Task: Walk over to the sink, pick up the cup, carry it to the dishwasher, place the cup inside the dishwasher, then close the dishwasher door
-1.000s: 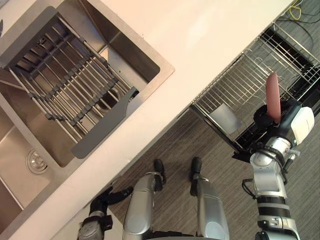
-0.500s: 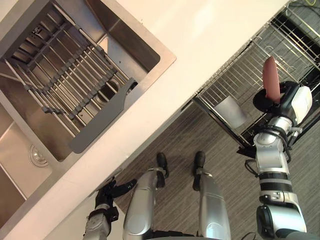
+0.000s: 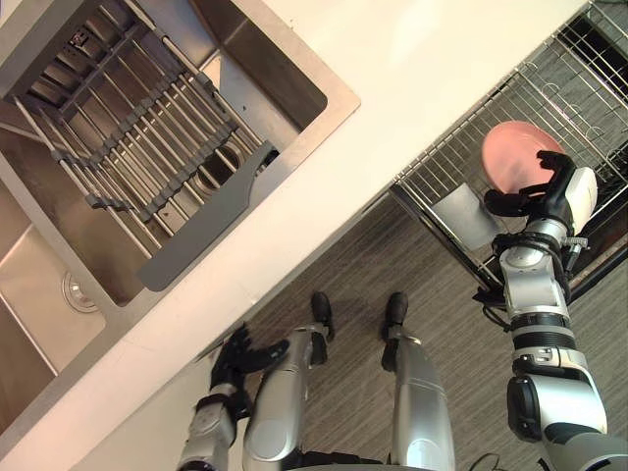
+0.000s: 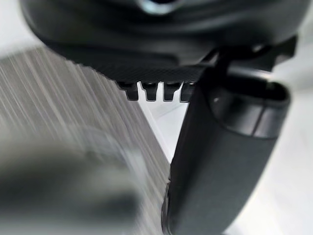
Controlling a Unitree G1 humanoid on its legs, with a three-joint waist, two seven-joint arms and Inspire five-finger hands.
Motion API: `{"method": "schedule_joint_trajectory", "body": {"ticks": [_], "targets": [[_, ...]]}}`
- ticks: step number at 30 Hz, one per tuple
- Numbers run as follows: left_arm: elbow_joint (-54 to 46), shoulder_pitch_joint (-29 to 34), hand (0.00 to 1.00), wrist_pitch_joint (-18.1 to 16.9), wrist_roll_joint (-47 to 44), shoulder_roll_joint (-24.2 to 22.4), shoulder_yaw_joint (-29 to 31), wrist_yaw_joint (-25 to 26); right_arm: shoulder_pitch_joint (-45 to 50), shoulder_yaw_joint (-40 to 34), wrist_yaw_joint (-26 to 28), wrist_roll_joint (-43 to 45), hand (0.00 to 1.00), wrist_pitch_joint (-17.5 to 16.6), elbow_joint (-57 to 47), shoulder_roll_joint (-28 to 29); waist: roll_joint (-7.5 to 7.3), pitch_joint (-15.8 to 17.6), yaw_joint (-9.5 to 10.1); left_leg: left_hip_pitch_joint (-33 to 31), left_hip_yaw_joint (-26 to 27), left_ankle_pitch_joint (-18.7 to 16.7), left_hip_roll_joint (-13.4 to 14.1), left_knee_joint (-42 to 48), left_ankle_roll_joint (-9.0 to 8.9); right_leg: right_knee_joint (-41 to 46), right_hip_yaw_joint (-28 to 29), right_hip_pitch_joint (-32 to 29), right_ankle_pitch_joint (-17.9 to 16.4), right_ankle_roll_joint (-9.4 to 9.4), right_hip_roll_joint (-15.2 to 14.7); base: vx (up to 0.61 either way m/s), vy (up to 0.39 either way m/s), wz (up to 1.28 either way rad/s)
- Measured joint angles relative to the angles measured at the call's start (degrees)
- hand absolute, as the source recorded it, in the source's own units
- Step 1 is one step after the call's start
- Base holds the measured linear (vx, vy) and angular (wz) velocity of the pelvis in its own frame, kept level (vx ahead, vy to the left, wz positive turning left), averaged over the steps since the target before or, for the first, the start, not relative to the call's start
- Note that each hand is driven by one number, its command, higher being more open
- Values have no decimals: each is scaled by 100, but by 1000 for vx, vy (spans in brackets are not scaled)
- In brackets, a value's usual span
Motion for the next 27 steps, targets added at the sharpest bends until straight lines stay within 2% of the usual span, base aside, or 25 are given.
{"method": "schedule_joint_trajectory", "body": {"ticks": [3, 11, 15, 22, 27], "targets": [[48, 20, 100, 18, 19, 19, 38, -21, 4, -28, -26, -1, 100, -188, -213, -23, 2, 0, -56, 32, 10, 11, 27, -13, -7, 48, -4, 1, -19, -30, 21, 42, -32, -3], [46, 15, 100, 50, 21, -11, 5, -41, 930, -41, -60, 11, 100, -660, -2092, -6, 2, -1, -176, 328, -101, 29, 3, -56, -51, 295, -107, 217, -247, -96, -31, 6, -34, 7], [104, 14, 100, 66, 31, -2, 3, -75, 1488, -41, -82, 69, 100, -679, -2908, 217, -5, -5, -258, 461, -139, 58, 2, -157, -97, 281, -144, 342, -278, -114, -26, -8, -17, 5], [164, 14, 100, 144, 199, 2, 57, -163, 2239, -50, -85, 262, 100, -680, -3641, 665, -10, -8, -309, 654, -104, 56, 50, -216, -146, 222, -98, 511, -280, -119, 46, 45, -17, -5], [235, 19, 100, 141, 214, 3, 63, -165, 2758, -163, -369, 635, 100, -753, -4229, 1067, -36, -20, -329, 821, -28, 28, 67, -280, -170, 124, -32, 639, -281, -118, 87, 29, 5, -8]]}}
